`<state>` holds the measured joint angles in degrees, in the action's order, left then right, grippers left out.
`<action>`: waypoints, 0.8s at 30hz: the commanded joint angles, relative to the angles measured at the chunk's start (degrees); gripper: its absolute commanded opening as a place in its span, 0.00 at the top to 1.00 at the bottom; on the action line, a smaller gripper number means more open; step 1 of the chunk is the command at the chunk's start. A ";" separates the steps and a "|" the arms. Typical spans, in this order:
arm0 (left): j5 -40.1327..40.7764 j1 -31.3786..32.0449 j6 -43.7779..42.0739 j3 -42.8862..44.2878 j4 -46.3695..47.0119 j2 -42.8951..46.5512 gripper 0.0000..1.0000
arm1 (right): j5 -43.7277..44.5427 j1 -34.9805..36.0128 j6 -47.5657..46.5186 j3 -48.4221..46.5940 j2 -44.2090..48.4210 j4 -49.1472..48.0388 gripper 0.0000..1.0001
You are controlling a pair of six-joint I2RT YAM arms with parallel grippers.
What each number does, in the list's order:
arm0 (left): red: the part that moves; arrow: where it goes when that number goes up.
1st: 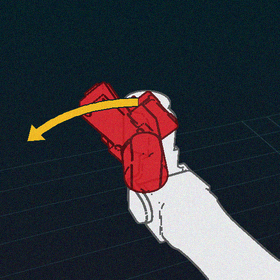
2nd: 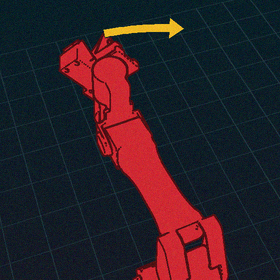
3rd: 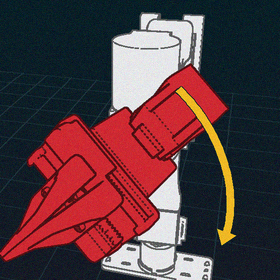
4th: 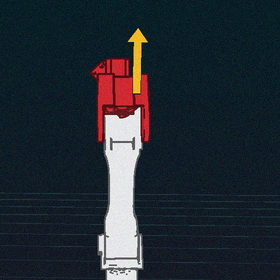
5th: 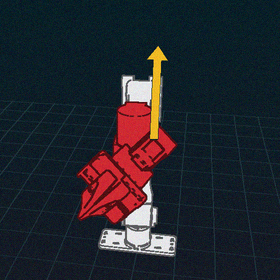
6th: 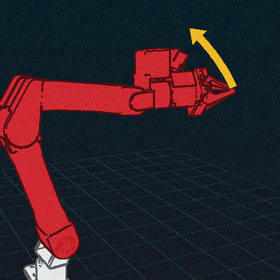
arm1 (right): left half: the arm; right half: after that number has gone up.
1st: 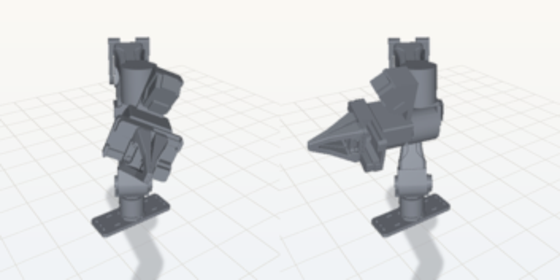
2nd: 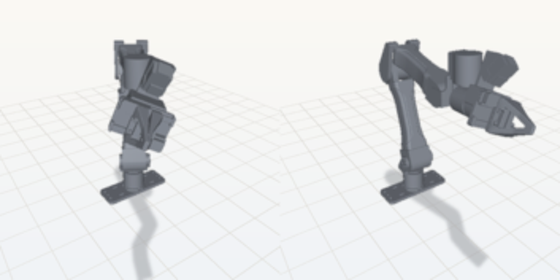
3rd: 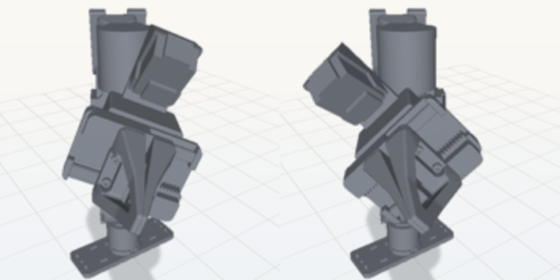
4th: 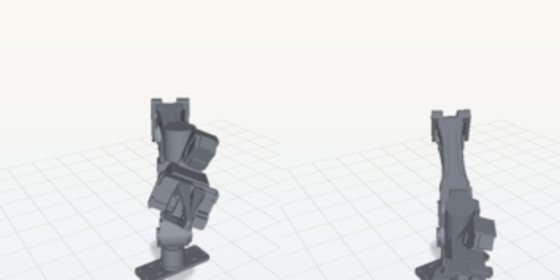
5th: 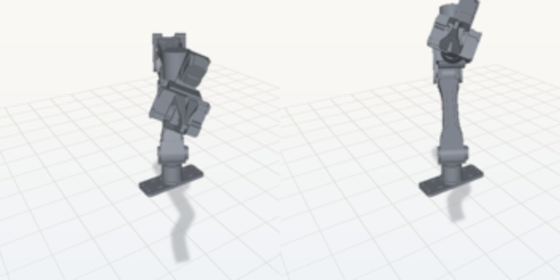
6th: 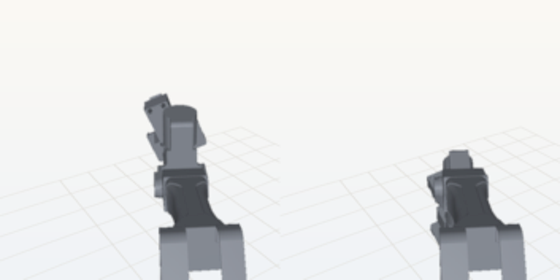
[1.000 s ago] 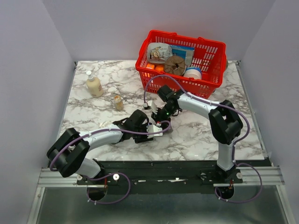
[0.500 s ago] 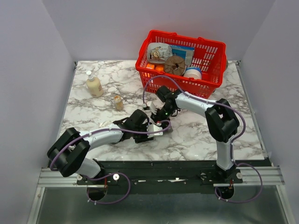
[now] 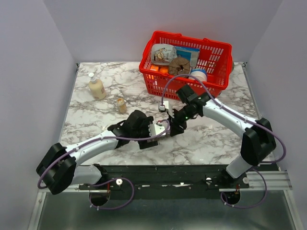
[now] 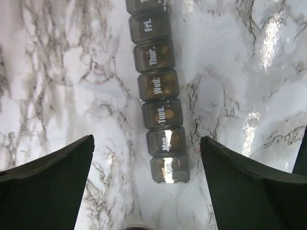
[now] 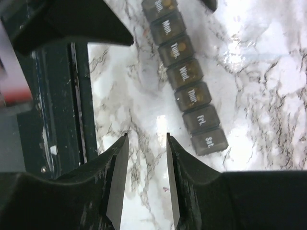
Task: Sort the pills into containers
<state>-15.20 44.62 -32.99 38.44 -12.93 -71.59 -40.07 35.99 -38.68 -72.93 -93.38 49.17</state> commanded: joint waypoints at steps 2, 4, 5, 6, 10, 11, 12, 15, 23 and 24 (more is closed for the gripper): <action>-2.37 -0.24 3.02 0.41 -1.66 10.40 0.01 | 1.93 -3.64 -2.28 4.54 10.20 0.32 0.45; -2.73 -0.24 5.38 0.41 -1.23 16.46 0.01 | 3.77 -6.35 -2.28 4.72 14.00 0.05 0.41; -2.38 -0.32 6.79 0.41 -0.79 18.49 0.01 | 4.21 -7.41 -2.19 4.55 18.02 -0.21 0.35; -1.51 -0.41 8.45 0.50 0.00 22.42 0.01 | 5.09 -8.47 -1.67 4.46 20.67 -1.26 0.30; 2.00 -1.29 17.15 1.55 4.21 30.36 0.01 | 10.62 -11.29 0.35 4.72 32.54 -6.70 0.01; 3.58 -1.55 21.70 2.60 4.84 31.42 0.01 | 12.02 -11.64 1.14 4.29 34.65 -7.76 0.00; 5.08 -2.08 23.92 3.39 5.19 32.91 0.01 | 13.95 -12.42 4.10 1.15 35.54 -7.34 0.00; 12.11 -3.39 31.55 8.13 3.97 33.27 0.01 | 17.83 -17.25 12.01 -2.83 36.78 -9.16 0.00; 21.70 -4.28 37.04 21.76 -5.26 31.16 0.01 | 33.11 -28.24 33.04 -9.69 41.70 -15.76 0.00; 21.36 -4.28 37.12 22.12 -5.44 31.60 0.01 | 34.70 -28.86 34.53 -9.95 42.05 -16.38 0.00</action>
<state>0.91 40.56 -0.71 56.90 -13.47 -40.49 -16.99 9.74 -16.43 -80.38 -52.69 36.88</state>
